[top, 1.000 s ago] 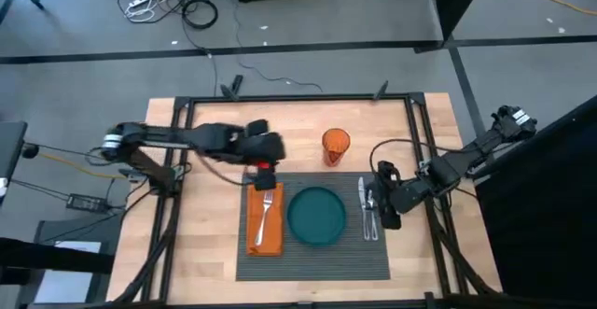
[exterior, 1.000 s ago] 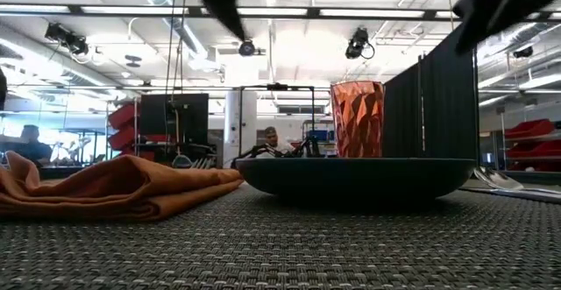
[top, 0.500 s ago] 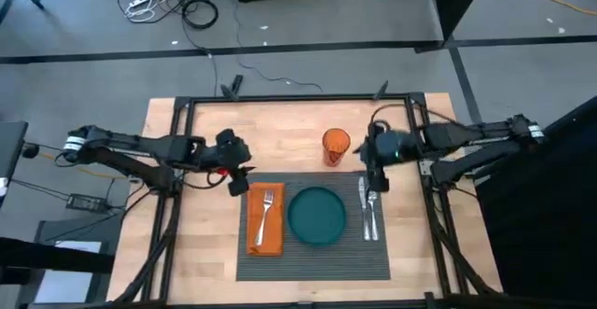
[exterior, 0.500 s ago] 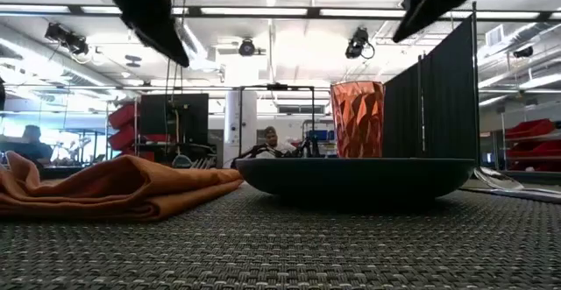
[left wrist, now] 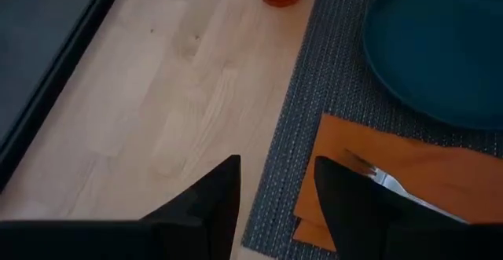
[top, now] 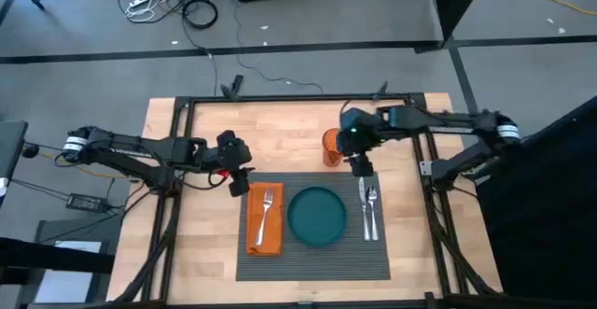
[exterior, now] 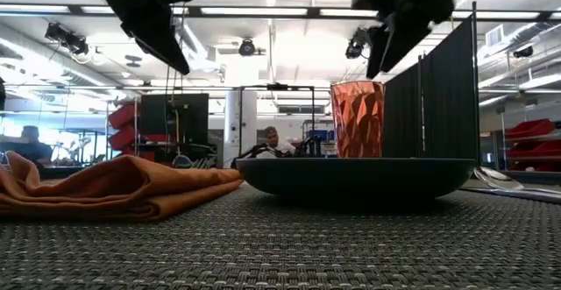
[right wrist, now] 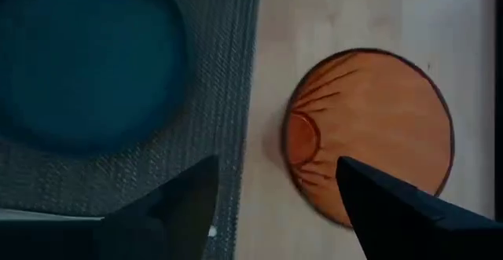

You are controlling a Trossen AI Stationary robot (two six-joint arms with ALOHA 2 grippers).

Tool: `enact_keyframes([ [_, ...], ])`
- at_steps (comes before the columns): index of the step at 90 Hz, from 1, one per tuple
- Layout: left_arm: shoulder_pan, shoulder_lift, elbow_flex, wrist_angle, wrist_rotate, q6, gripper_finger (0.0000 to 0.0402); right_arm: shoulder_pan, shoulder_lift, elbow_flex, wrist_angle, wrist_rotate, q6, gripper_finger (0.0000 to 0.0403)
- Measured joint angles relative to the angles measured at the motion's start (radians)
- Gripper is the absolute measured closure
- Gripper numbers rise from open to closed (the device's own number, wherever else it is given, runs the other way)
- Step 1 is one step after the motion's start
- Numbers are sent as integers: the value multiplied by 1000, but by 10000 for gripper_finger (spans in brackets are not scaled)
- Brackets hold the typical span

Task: Set table place
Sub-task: Put the orange cup to the top left of the black placemat

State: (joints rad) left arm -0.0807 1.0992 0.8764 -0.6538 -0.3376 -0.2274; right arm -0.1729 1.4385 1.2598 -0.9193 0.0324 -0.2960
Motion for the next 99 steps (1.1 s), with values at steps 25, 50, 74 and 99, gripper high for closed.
enact_keyframes([
  [25, 0, 0, 0, 7, 0, 15, 255, -34, 138, 37, -42, -1, -32, 243],
  [50, 0, 0, 0, 7, -2, 36, 255, -25, 104, 37, -129, -3, -47, 393],
  [74, 0, 0, 0, 7, -2, 40, 255, -42, -52, 37, -389, -11, 115, 402],
  [99, 0, 0, 0, 7, -3, 39, 255, -77, -84, 6, -352, -12, 145, 403],
])
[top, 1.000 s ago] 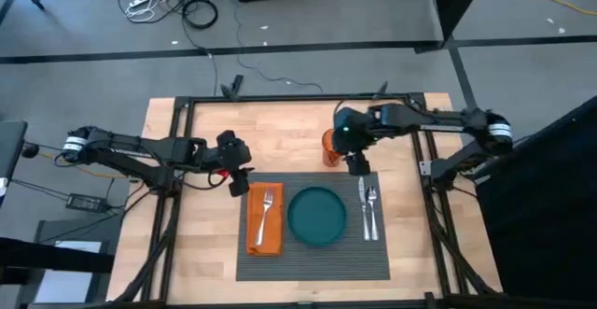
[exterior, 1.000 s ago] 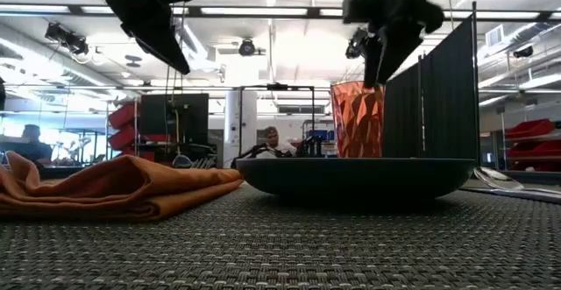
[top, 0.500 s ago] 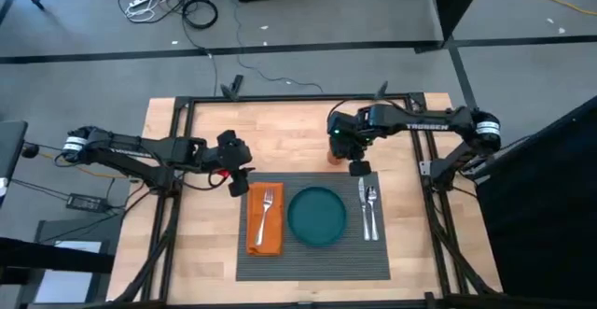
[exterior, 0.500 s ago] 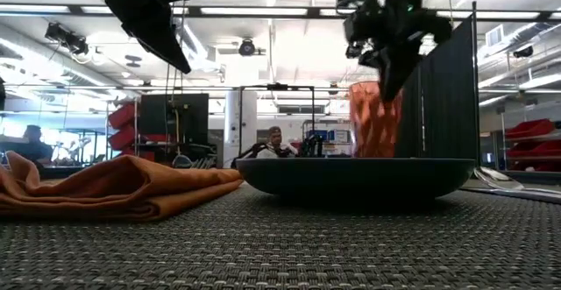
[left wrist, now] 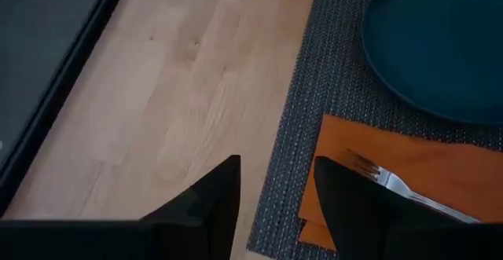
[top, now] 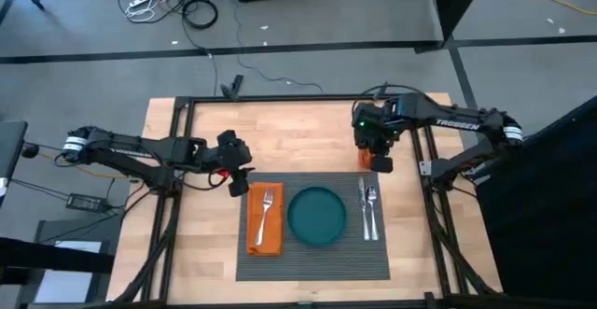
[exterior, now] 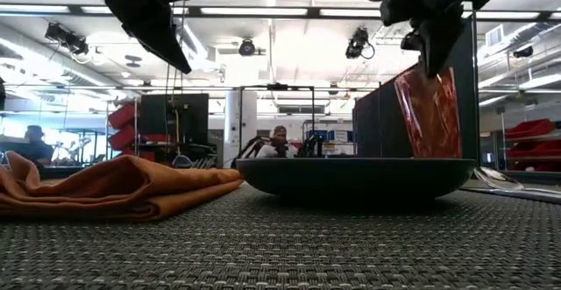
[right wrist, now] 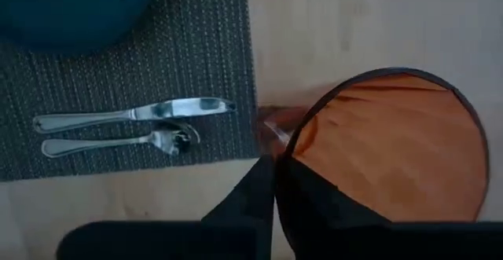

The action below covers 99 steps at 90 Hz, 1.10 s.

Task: Set table place
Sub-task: Put the orange cup to the top left of the black placemat, then return to Home Position

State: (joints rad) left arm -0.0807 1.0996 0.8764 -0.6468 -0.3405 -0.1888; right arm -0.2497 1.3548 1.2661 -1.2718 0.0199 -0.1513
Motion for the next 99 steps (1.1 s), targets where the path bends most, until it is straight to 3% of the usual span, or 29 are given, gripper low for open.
enact_keyframes([
  [18, 0, 0, 0, -1, 0, -2, 255, -2, -7, -68, 74, 58, 2, 403],
  [53, 0, 0, 0, -1, 0, 1, 255, 0, -4, -117, 126, 34, 17, 397],
  [74, 0, 0, 0, 0, 0, 1, 255, 1, -34, -111, 117, 65, 17, 327],
  [87, 0, 0, 0, 16, 0, 16, 255, -3, -54, -33, 64, 92, 16, 278],
  [99, -6, -22, 0, 37, 0, 59, 265, 1, -93, 59, 18, 7, 69, 256],
])
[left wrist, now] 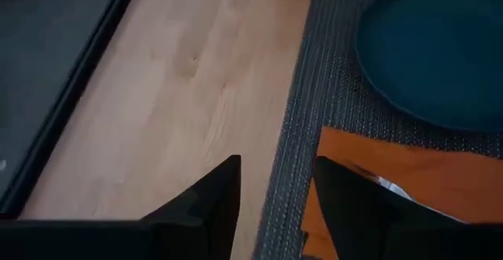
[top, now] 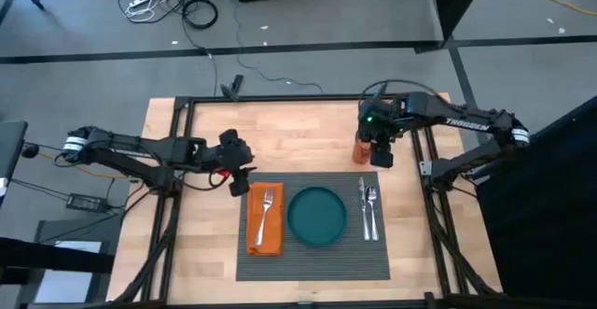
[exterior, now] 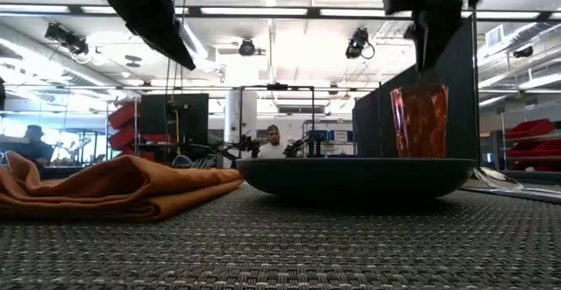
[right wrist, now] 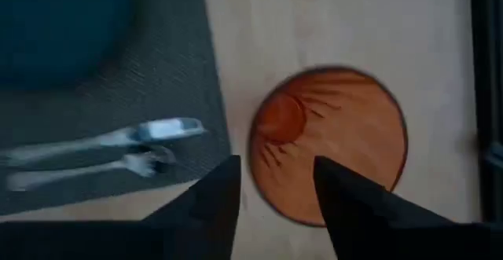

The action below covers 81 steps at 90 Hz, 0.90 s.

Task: Set table place
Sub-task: Return to Home Position

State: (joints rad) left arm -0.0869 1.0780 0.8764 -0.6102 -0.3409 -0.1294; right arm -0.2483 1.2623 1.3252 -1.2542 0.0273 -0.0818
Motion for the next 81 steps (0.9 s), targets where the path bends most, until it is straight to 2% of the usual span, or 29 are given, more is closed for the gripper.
enact_keyframes([
  [7, -15, -50, -8, 0, -6, 13, 287, 25, -48, -5, 21, -69, 52, 263],
  [12, -24, -106, -41, 33, -6, 12, 308, 55, -90, -29, 46, -77, 73, 281],
  [23, -33, -249, -161, 161, 1, 14, 361, 122, -210, -129, 175, -78, 115, 345],
  [32, -24, -348, -285, 300, 51, 20, 395, 170, -315, -247, 342, -102, 159, 393],
  [44, 3, -434, -437, 479, 150, 21, 398, 212, -422, -425, 568, -115, 213, 392],
  [57, 30, -484, -565, 657, 205, 21, 401, 235, -506, -610, 793, -138, 254, 401],
  [81, 65, -539, -670, 734, 223, 13, 402, 253, -666, -895, 1075, -123, 336, 402],
])
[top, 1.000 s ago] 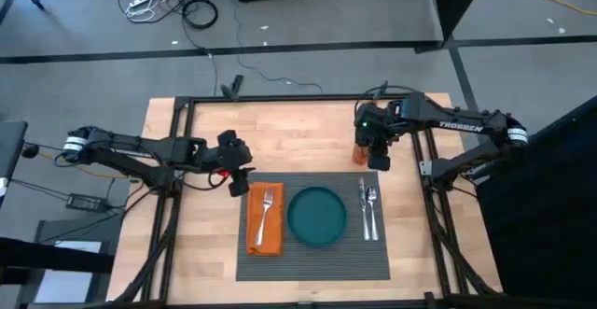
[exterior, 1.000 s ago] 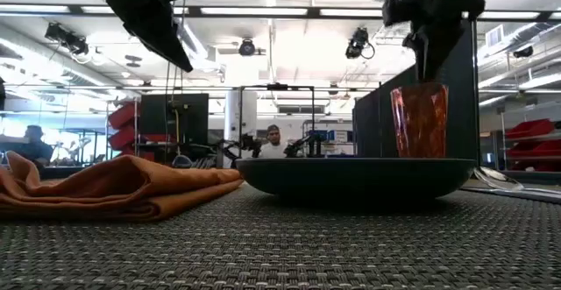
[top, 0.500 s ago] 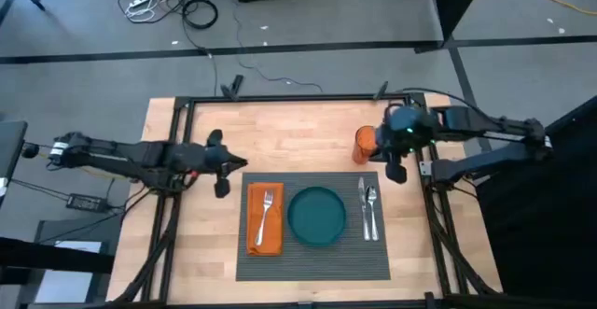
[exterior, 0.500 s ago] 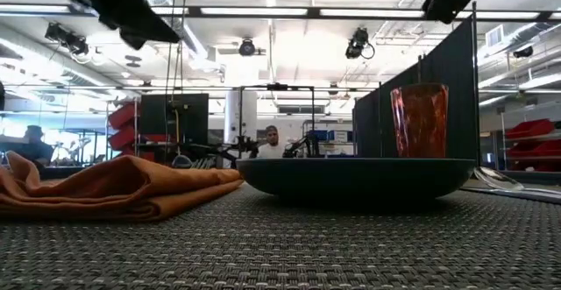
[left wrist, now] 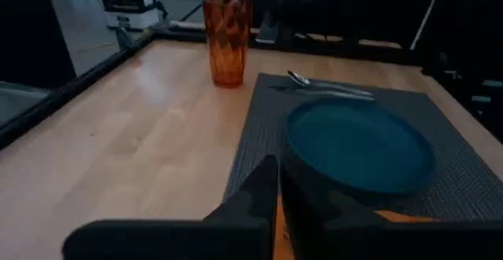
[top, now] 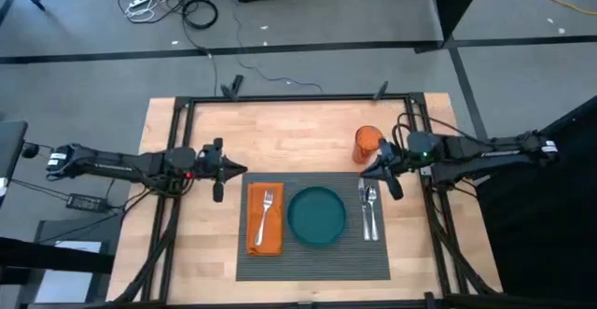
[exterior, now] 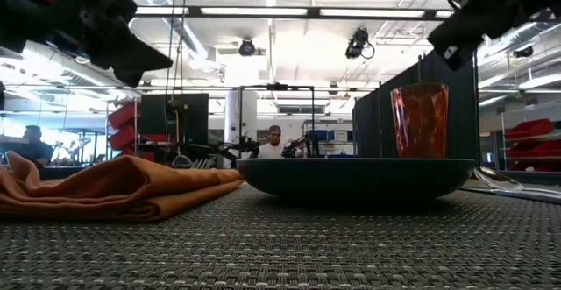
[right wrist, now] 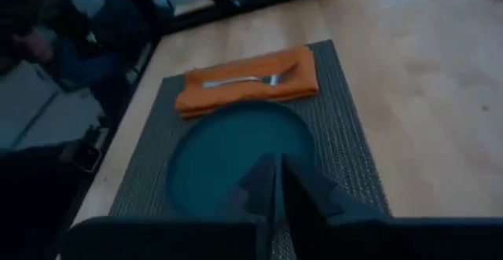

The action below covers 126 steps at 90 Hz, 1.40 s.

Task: Set table place
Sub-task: Return to Home Position

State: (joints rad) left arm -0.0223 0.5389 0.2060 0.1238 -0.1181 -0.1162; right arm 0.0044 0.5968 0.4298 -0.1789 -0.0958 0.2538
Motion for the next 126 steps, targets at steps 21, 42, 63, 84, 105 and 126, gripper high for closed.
enact_keyframes([
  [21, 11, -95, -28, -30, -19, -3, 402, 0, -158, -112, 36, 26, 29, 400],
  [42, 11, -102, -28, 25, -70, -49, 402, 0, -202, -128, 41, 12, 44, 399],
  [63, 10, -102, -39, -14, -32, 33, 402, -1, -264, -247, 162, 51, 15, 398],
  [84, 37, -168, -114, 6, -19, 21, 402, -1, -372, -311, 161, 95, 6, 401],
  [105, 84, -274, -143, 6, 71, 16, 402, -2, -486, -354, 161, 128, -9, 401],
  [126, 135, -363, -145, -107, 135, 20, 402, -2, -565, -415, 185, 125, -3, 400],
])
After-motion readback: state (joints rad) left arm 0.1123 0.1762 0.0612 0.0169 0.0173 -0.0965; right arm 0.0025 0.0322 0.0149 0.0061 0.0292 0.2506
